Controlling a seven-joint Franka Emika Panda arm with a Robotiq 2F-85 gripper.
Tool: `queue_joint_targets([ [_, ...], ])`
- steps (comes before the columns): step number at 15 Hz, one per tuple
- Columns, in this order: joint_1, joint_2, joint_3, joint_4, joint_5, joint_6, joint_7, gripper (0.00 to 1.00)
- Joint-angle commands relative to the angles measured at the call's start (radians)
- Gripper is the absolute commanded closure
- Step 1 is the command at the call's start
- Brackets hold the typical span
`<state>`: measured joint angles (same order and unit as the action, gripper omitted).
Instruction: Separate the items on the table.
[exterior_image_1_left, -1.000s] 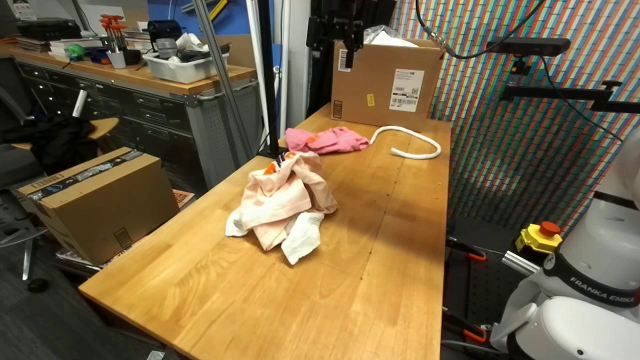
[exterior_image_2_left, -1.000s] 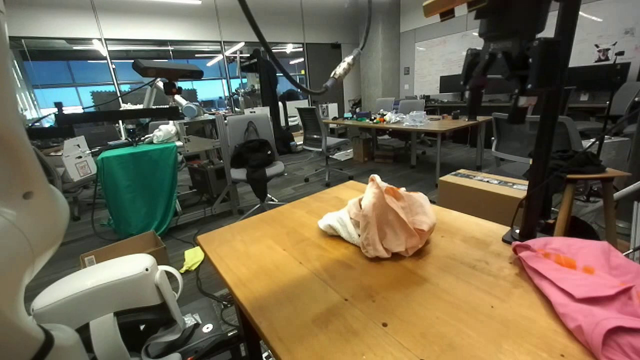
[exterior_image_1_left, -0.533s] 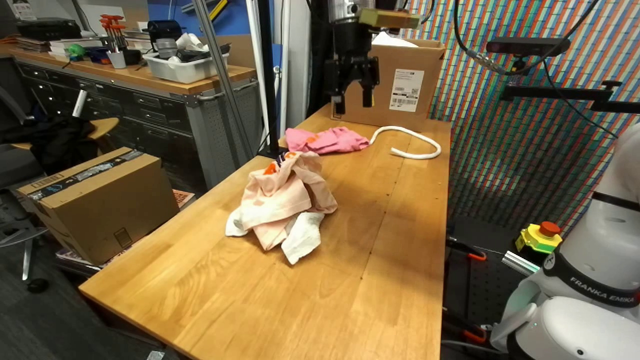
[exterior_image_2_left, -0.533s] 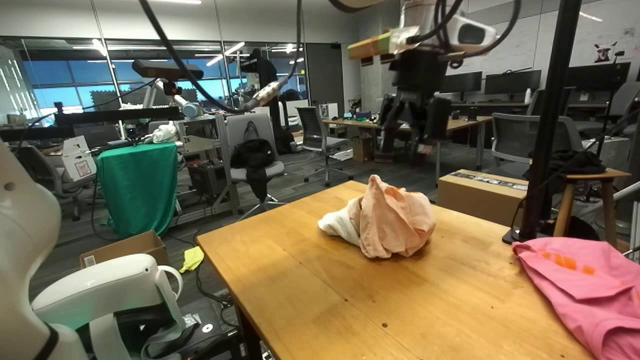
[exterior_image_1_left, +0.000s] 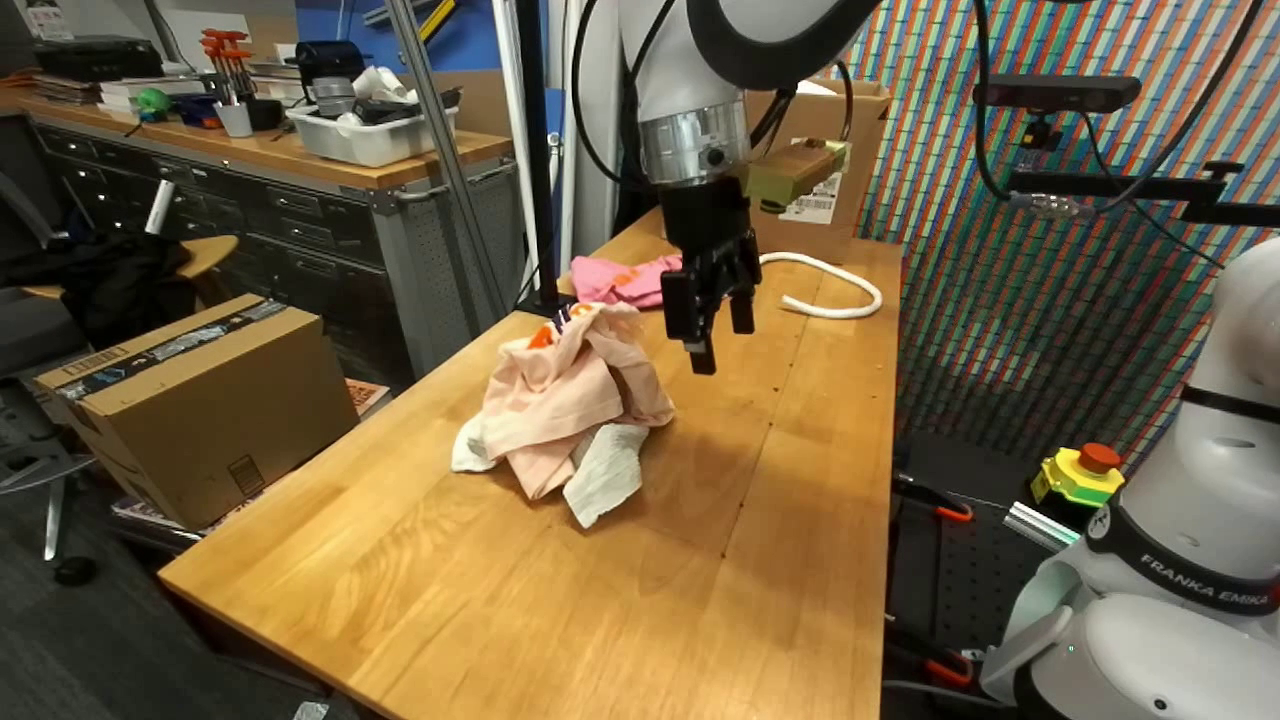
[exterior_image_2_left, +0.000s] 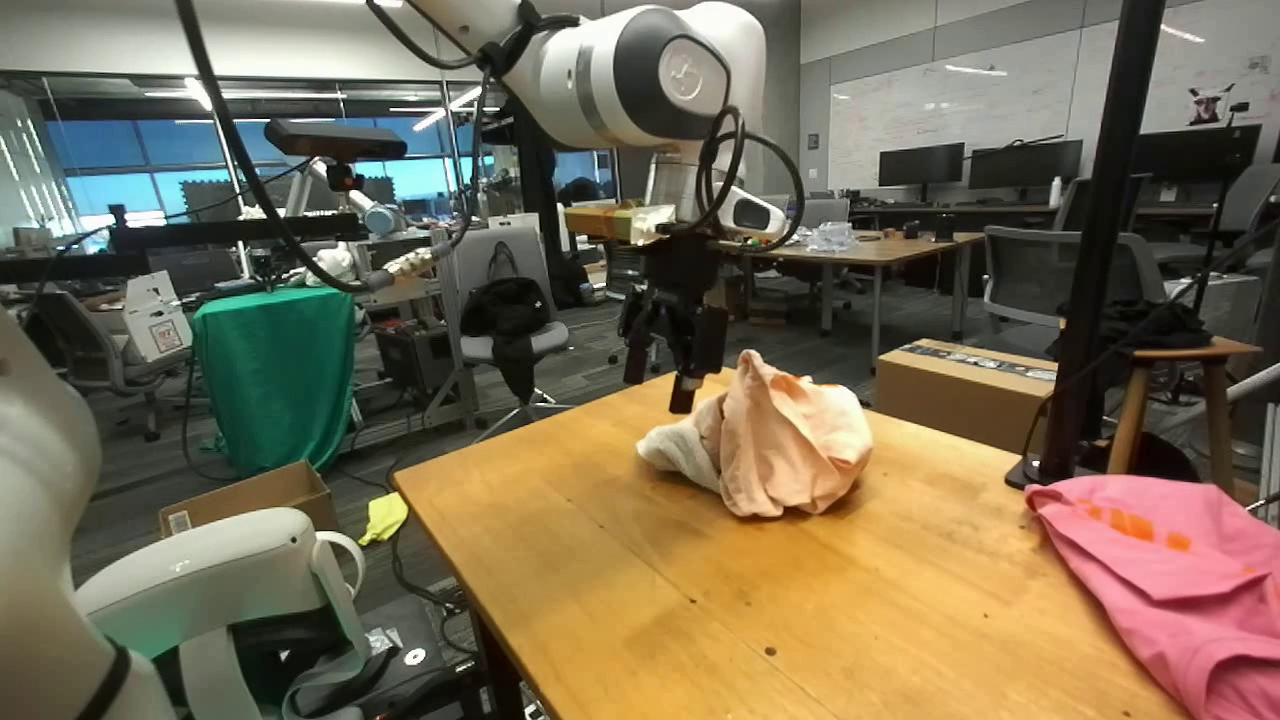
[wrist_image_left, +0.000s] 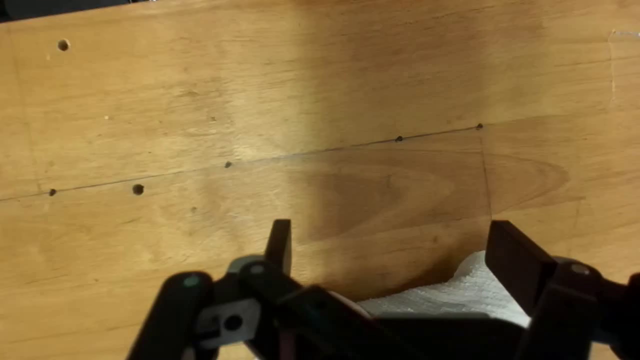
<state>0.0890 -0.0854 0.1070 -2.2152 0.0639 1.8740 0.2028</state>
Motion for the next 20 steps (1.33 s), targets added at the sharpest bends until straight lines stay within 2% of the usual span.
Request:
queue_joint_targets([
  [1, 0.025, -0.009, 0.025, -0.008, -0.027, 0.06, -0.003, 0.0],
  [14, 0.038, 0.046, 0.058, 0.039, -0.325, 0.31, 0.076, 0.0],
  [20, 0.041, 0.115, 0.051, 0.057, -0.505, 0.44, 0.211, 0.0],
])
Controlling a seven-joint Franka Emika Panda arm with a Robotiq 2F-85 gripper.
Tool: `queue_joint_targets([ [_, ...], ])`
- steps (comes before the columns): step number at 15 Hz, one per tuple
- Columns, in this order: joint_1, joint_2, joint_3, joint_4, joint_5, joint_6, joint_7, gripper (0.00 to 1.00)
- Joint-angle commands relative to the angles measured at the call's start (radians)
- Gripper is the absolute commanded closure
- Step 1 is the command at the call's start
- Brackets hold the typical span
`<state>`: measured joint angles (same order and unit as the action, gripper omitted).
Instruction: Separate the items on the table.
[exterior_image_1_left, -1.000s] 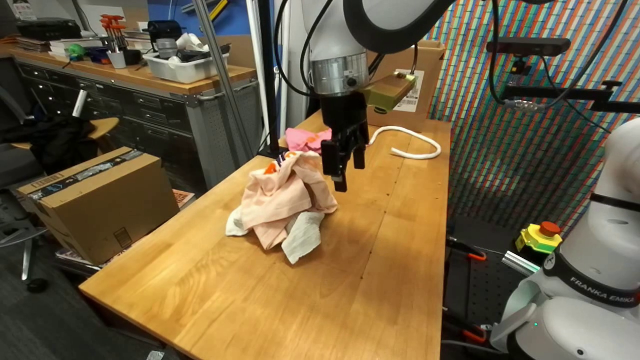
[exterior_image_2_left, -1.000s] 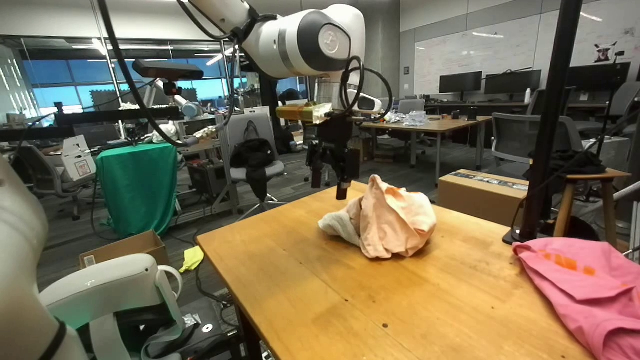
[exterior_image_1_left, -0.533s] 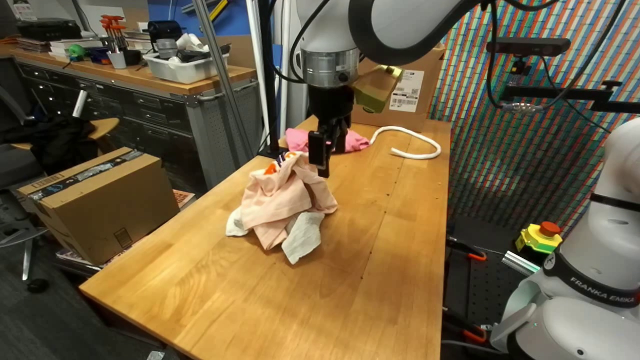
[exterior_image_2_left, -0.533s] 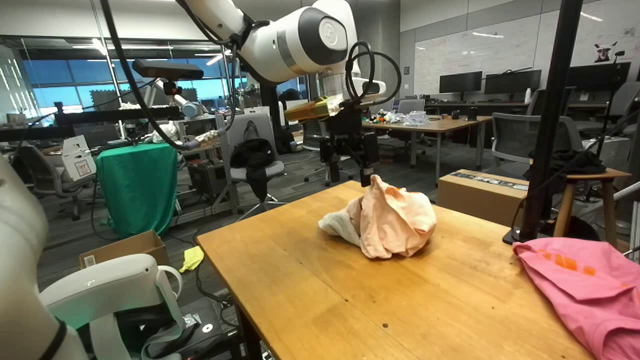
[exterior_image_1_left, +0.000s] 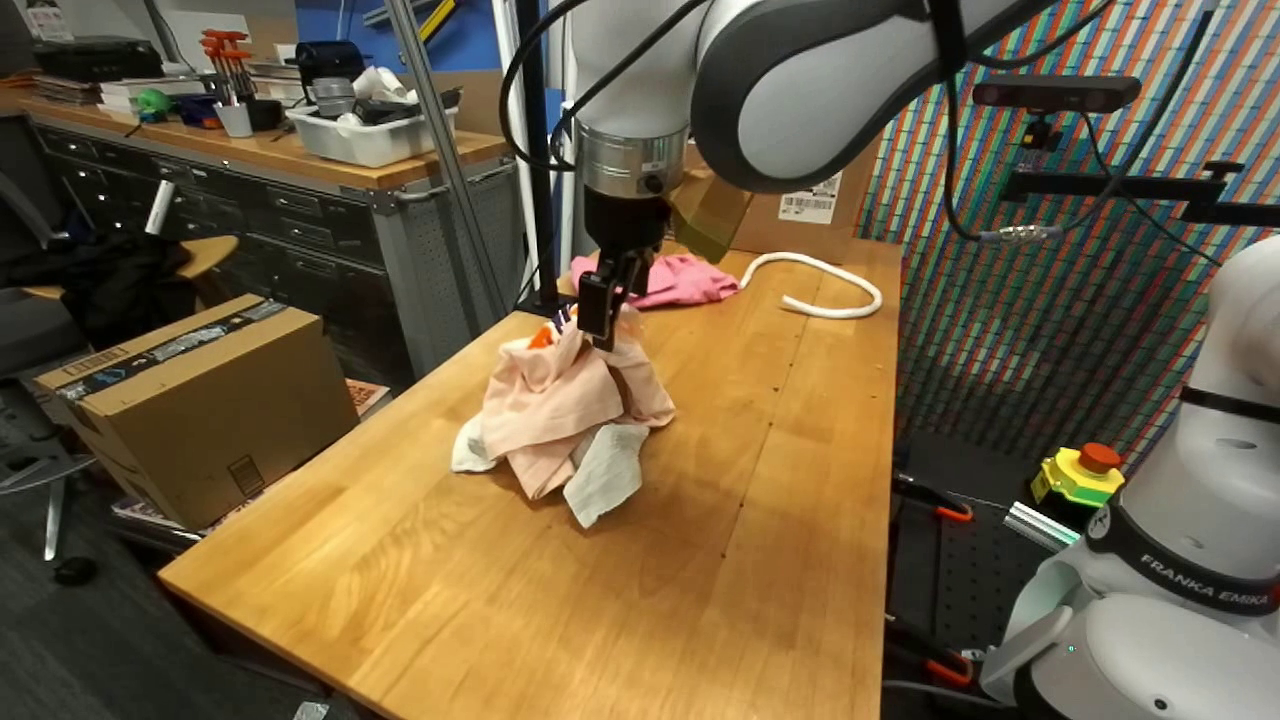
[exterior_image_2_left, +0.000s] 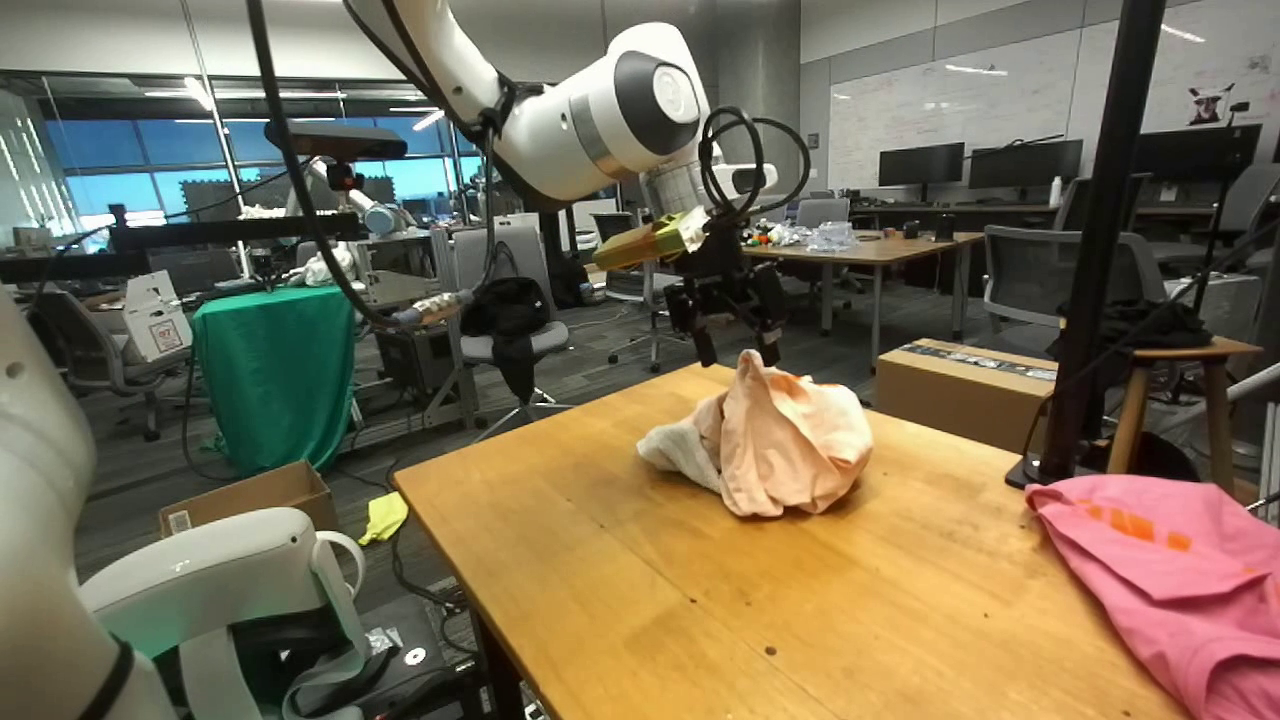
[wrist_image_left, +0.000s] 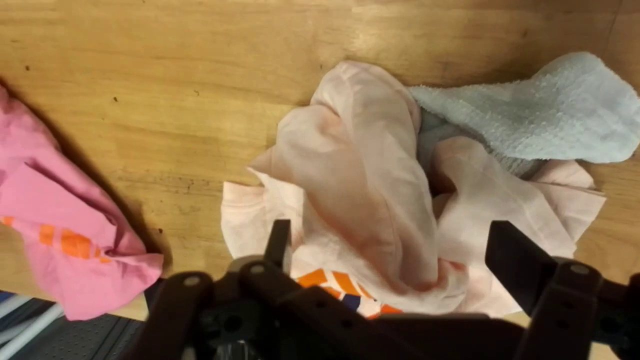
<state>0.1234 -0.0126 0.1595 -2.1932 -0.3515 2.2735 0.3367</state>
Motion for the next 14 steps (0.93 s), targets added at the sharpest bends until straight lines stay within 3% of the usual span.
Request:
queue_joint_targets([
  [1, 0.009, 0.055, -0.004, 0.04, -0.115, 0.049, 0.097, 0.0],
  [5, 0.018, 0.1, -0.016, 0.062, -0.191, 0.056, 0.15, 0.0],
  [13, 0.026, 0.146, -0.034, 0.091, -0.173, 0.065, 0.13, 0.0],
  [14, 0.027, 0.148, -0.035, 0.091, -0.171, 0.066, 0.131, 0.07],
])
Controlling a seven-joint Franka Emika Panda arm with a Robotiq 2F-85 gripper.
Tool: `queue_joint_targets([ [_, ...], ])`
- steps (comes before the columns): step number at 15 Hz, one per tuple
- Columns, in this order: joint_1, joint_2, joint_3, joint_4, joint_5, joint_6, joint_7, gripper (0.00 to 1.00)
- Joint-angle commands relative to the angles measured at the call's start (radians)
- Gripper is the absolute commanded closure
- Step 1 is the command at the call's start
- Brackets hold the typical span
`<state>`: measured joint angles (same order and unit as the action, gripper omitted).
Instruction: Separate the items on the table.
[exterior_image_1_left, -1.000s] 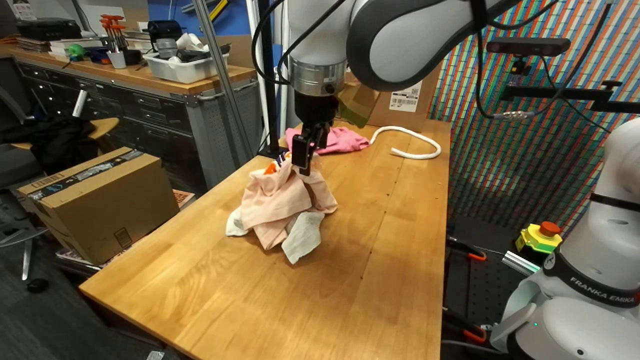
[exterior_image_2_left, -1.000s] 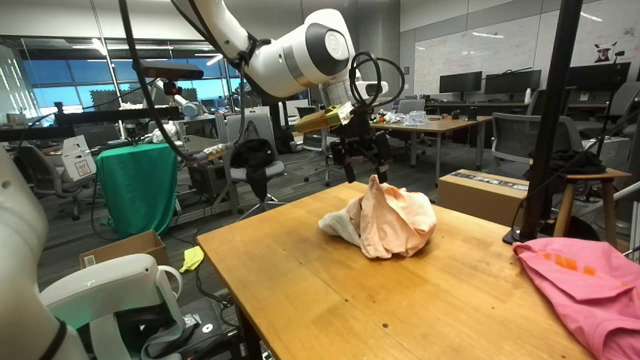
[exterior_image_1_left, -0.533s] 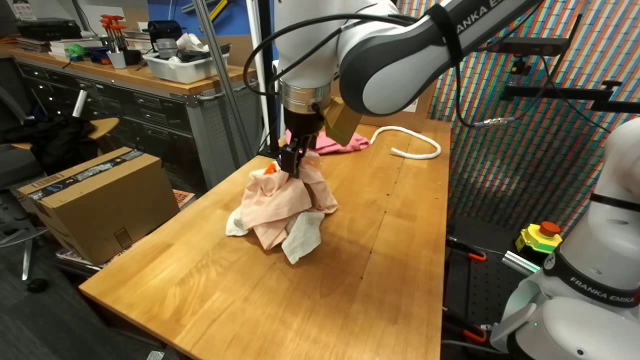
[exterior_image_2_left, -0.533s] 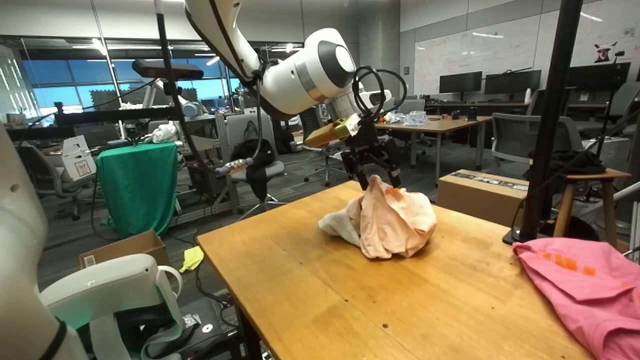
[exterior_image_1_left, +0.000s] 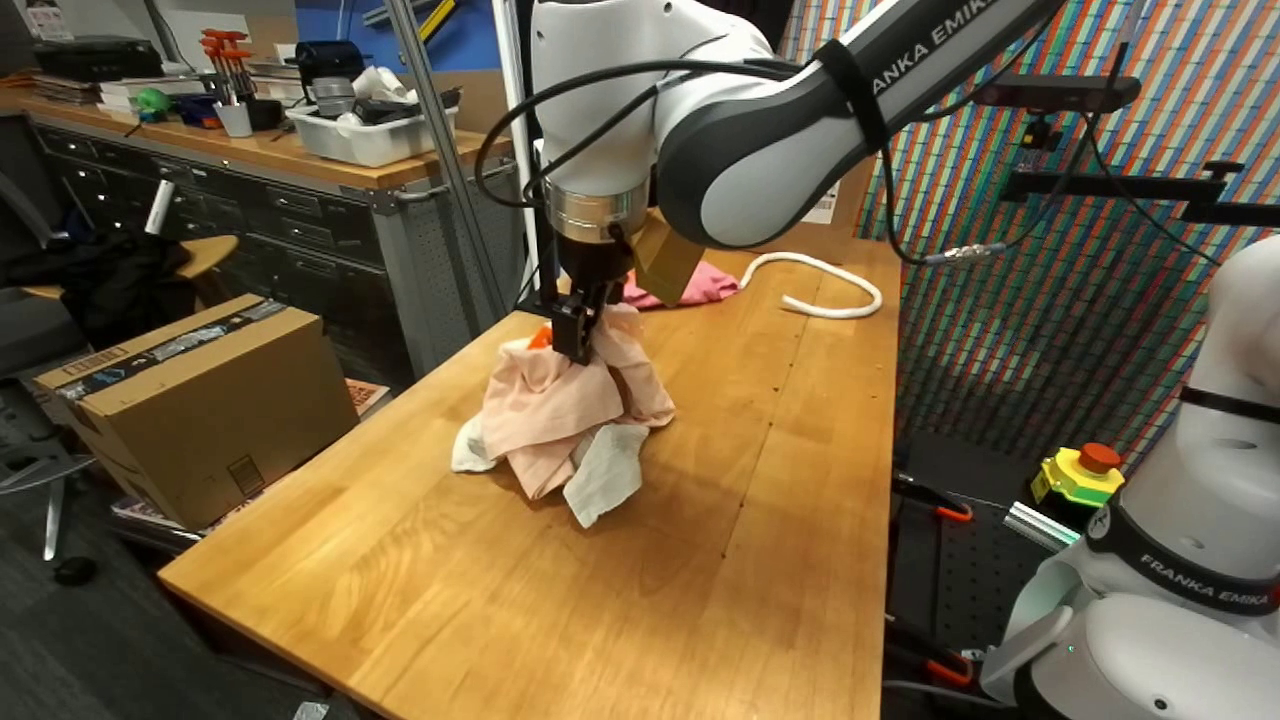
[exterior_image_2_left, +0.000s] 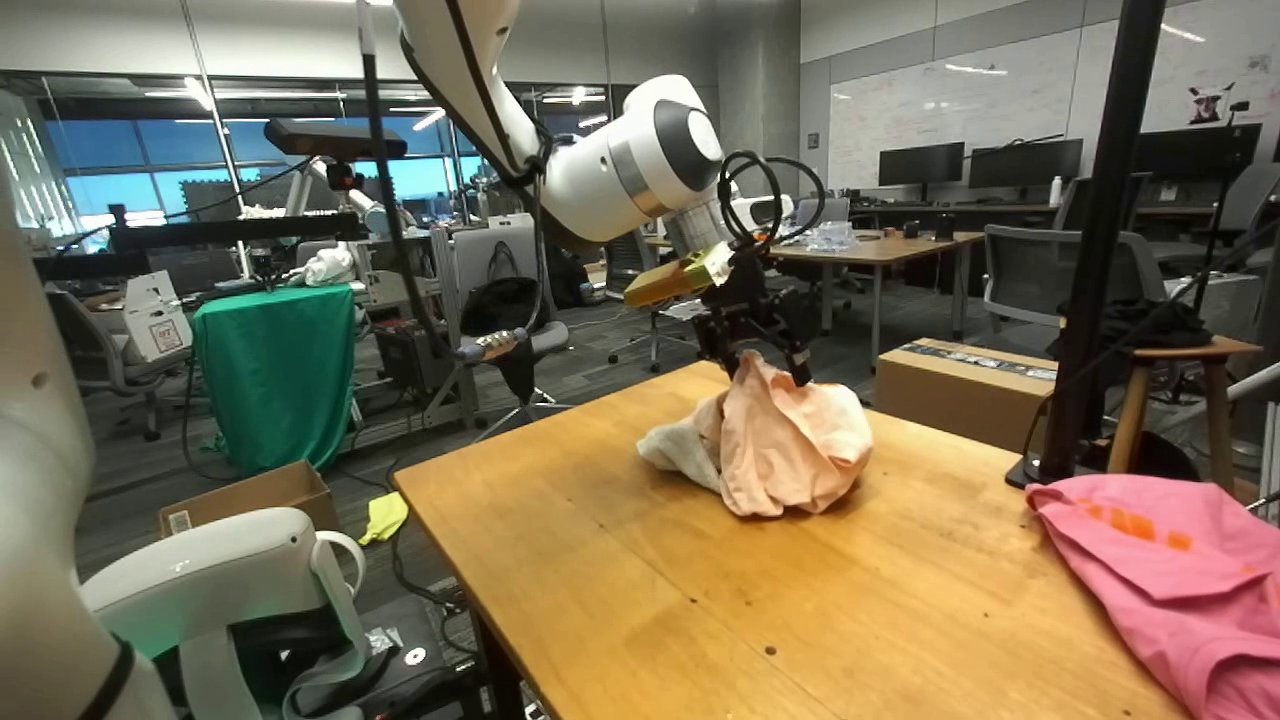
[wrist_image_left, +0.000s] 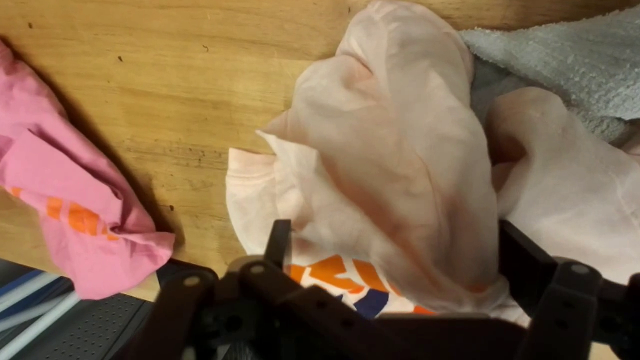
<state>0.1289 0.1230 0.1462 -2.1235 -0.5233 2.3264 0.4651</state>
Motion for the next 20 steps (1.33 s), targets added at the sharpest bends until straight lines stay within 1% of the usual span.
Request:
queue_joint_targets([
  [1, 0.022, 0.012, -0.021, 0.022, 0.008, 0.012, -0.003, 0.26],
  [5, 0.022, 0.0, -0.022, 0.016, 0.028, -0.006, -0.014, 0.58],
  [10, 0.017, -0.022, -0.027, 0.006, 0.057, -0.017, -0.02, 0.95],
  [12, 0.016, -0.045, -0.031, -0.006, 0.063, -0.02, -0.016, 1.0],
  [13, 0.015, -0.062, -0.032, -0.014, 0.066, -0.021, -0.011, 1.0],
  [15, 0.014, -0.104, -0.033, -0.031, 0.068, -0.022, -0.005, 0.97],
  [20, 0.003, -0.248, -0.018, -0.077, 0.083, -0.041, 0.01, 0.97],
])
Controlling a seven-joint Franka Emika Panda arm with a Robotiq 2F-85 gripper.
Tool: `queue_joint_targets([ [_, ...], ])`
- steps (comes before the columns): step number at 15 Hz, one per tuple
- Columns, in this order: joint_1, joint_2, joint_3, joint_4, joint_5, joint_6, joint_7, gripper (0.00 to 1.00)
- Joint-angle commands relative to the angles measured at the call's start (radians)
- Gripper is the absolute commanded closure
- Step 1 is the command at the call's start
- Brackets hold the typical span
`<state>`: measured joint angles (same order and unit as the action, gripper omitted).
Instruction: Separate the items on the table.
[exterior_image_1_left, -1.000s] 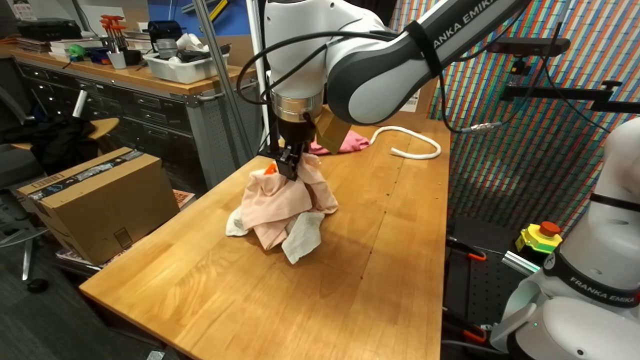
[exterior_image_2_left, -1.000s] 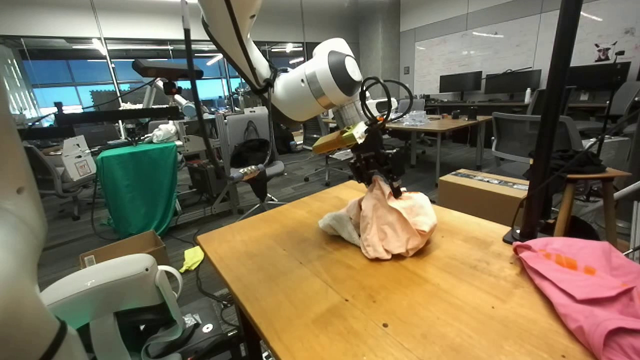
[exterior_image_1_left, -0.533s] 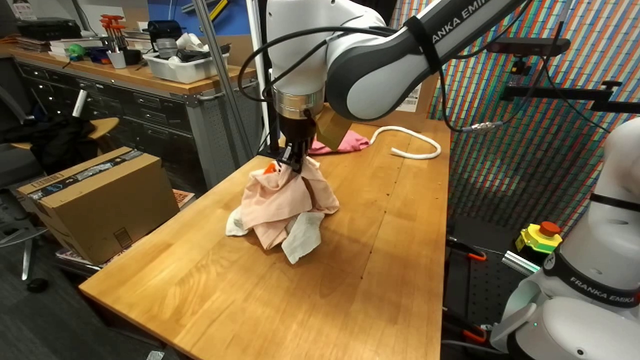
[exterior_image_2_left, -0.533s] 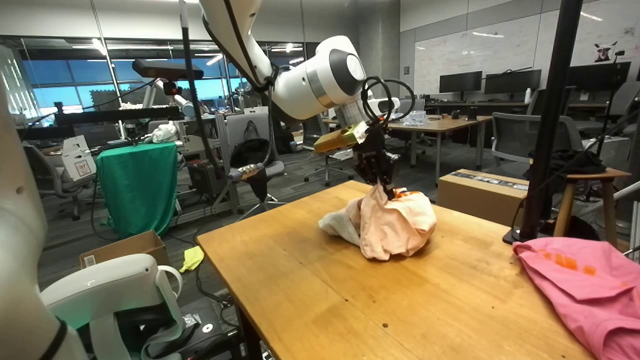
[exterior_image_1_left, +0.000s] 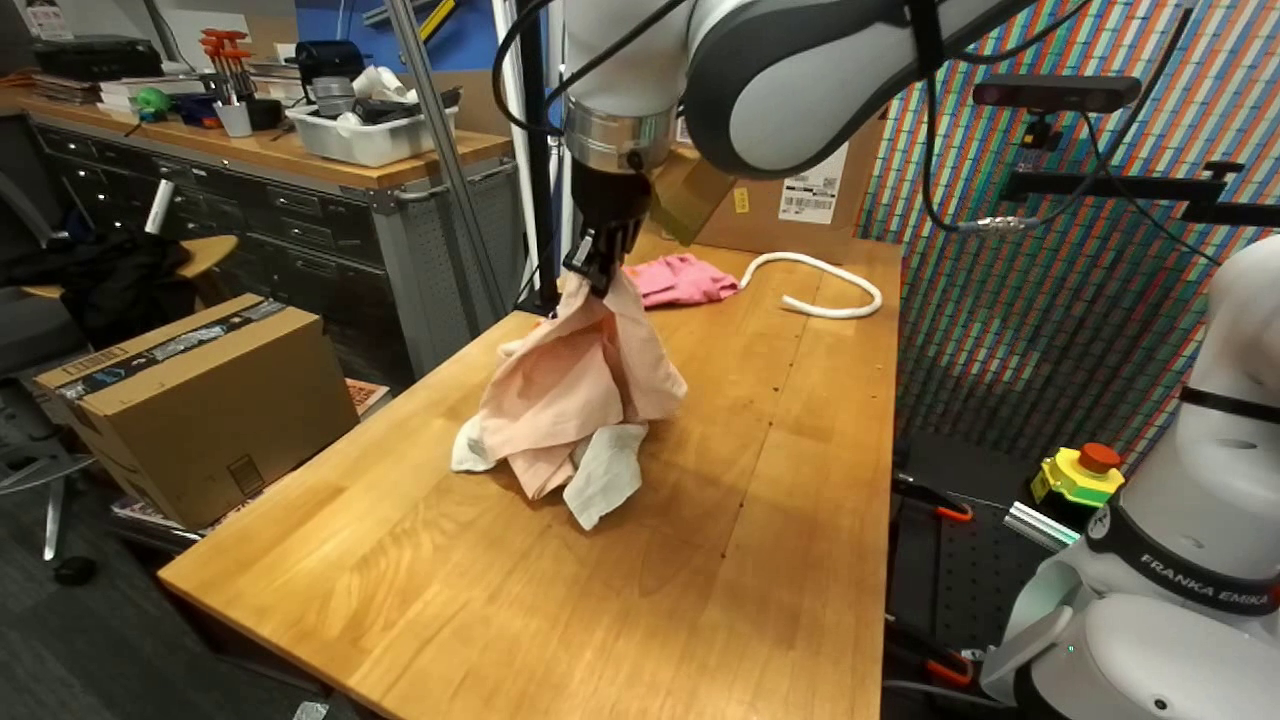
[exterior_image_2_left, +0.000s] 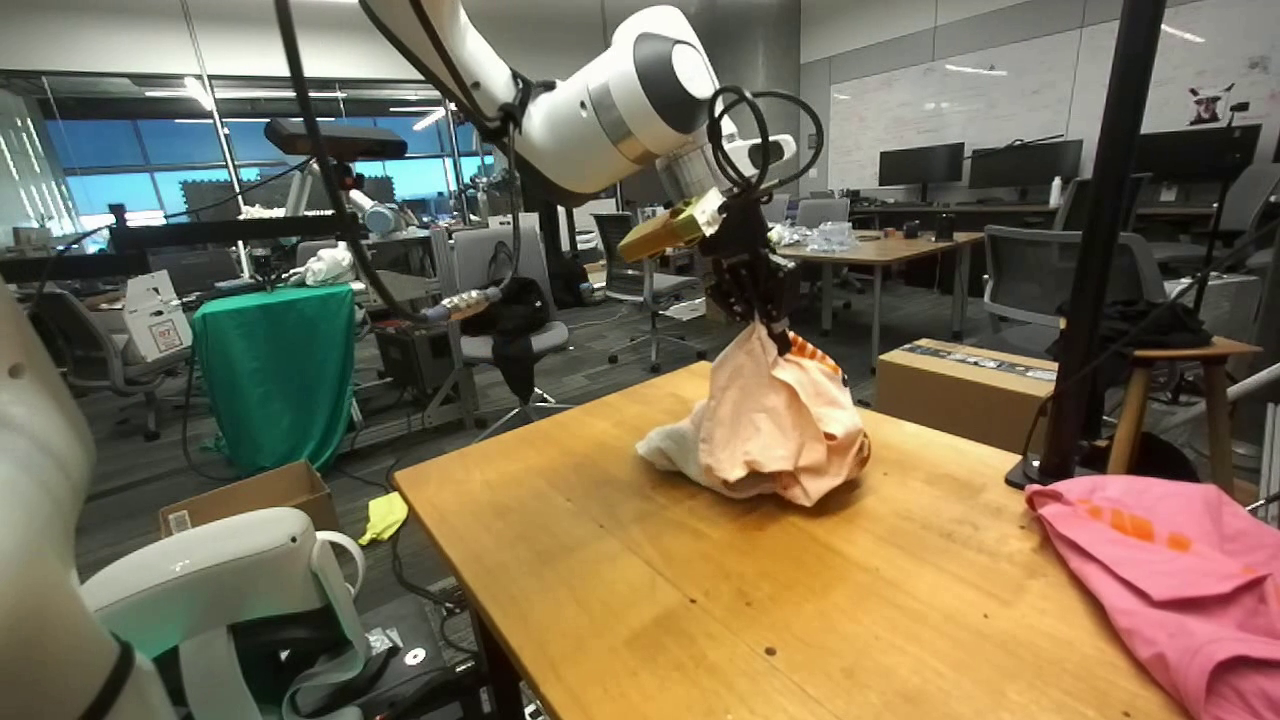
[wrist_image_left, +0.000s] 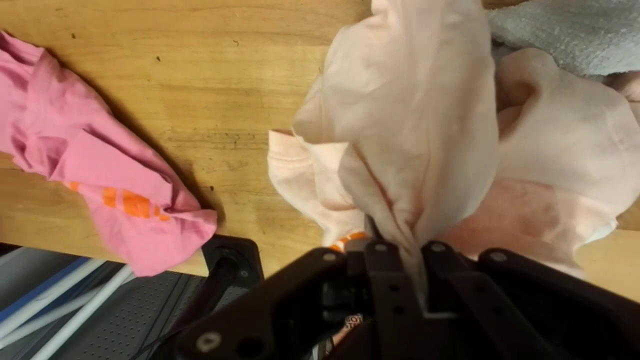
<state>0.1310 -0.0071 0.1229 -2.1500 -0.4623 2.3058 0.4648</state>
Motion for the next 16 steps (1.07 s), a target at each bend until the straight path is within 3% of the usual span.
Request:
queue_joint_targets([
  [1, -0.002, -0.146, 0.01, -0.057, 0.024, -0.027, 0.011, 0.97],
  [5, -0.011, -0.264, 0.032, -0.063, 0.075, -0.09, -0.007, 0.97],
  [16, -0.011, -0.43, 0.105, 0.091, 0.21, -0.458, -0.045, 0.97],
])
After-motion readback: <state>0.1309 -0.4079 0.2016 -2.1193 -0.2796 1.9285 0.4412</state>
